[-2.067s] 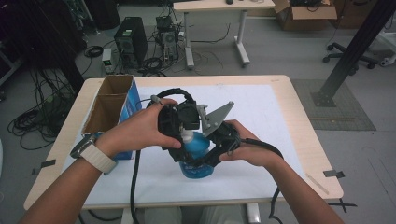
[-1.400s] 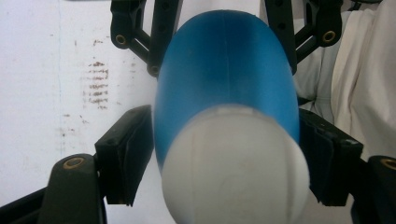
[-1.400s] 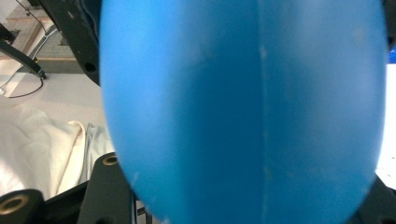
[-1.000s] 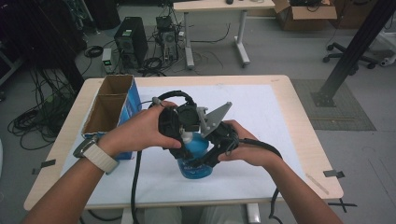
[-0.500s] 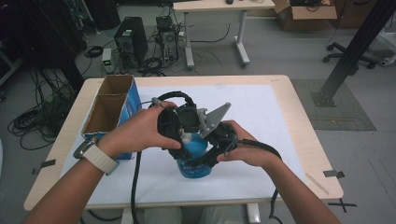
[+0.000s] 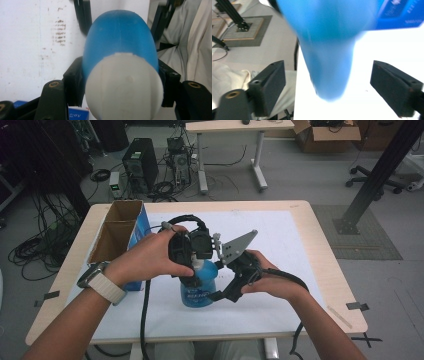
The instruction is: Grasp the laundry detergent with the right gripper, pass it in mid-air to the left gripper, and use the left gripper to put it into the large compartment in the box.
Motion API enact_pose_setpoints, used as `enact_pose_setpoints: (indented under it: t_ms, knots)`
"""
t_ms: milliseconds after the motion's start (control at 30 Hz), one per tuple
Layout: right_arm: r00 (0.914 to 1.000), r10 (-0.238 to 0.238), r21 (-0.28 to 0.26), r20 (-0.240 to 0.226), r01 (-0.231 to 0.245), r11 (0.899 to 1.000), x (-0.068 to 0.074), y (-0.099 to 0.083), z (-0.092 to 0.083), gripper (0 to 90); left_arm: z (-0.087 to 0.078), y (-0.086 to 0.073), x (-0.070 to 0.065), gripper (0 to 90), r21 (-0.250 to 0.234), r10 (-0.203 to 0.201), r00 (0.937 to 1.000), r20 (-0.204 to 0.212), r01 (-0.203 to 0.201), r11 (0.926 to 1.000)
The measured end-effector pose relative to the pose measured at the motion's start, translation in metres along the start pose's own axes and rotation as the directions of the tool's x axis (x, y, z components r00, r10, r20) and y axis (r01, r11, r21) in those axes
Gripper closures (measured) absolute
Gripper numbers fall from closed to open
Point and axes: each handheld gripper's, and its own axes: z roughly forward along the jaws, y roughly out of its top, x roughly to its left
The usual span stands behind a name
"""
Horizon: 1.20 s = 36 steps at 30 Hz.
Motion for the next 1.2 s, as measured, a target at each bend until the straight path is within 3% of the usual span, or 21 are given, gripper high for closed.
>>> enact_pose_setpoints:
  t_ms: [300, 433, 600, 800, 967, 1100, 1200]
  knots:
    - [0.9925, 0.108, 0.058, 0.057, -0.112, 0.992, -0.010, -0.021, -0.031, 5.9, -0.015, -0.008, 0.010, 38.0, 0.009, -0.096, 0.9949, -0.033, 0.096, 0.9954]
    - [0.9812, 0.177, 0.100, 0.076, -0.185, 0.978, -0.014, -0.030, -0.046, 5.1, -0.025, -0.010, 0.016, 37.9, 0.015, -0.156, 0.9864, -0.051, 0.157, 0.9875]
    - [0.9704, 0.202, 0.143, 0.133, -0.220, 0.965, -0.016, -0.039, -0.067, 4.5, -0.034, -0.012, 0.025, 37.9, 0.043, -0.237, 0.9691, -0.067, 0.240, 0.9697]
    - [0.9632, 0.161, 0.203, 0.216, -0.205, 0.957, -0.017, -0.047, -0.088, 3.4, -0.044, -0.014, 0.036, 37.9, 0.059, -0.340, 0.9369, -0.083, 0.345, 0.9368]
    - [0.9582, 0.171, 0.241, 0.229, -0.226, 0.944, -0.014, -0.051, -0.101, 3.0, -0.057, -0.015, 0.040, 37.9, 0.048, -0.390, 0.9148, -0.104, 0.397, 0.9167]
    - [0.9571, 0.179, 0.272, 0.228, -0.239, 0.932, -0.012, -0.056, -0.109, 4.3, -0.068, -0.015, 0.043, 37.9, 0.039, -0.443, 0.8891, -0.115, 0.450, 0.8923]
    - [0.9543, 0.178, 0.290, 0.240, -0.246, 0.925, -0.012, -0.060, -0.115, 4.3, -0.075, -0.017, 0.046, 37.9, 0.036, -0.494, 0.8608, -0.122, 0.501, 0.8644]
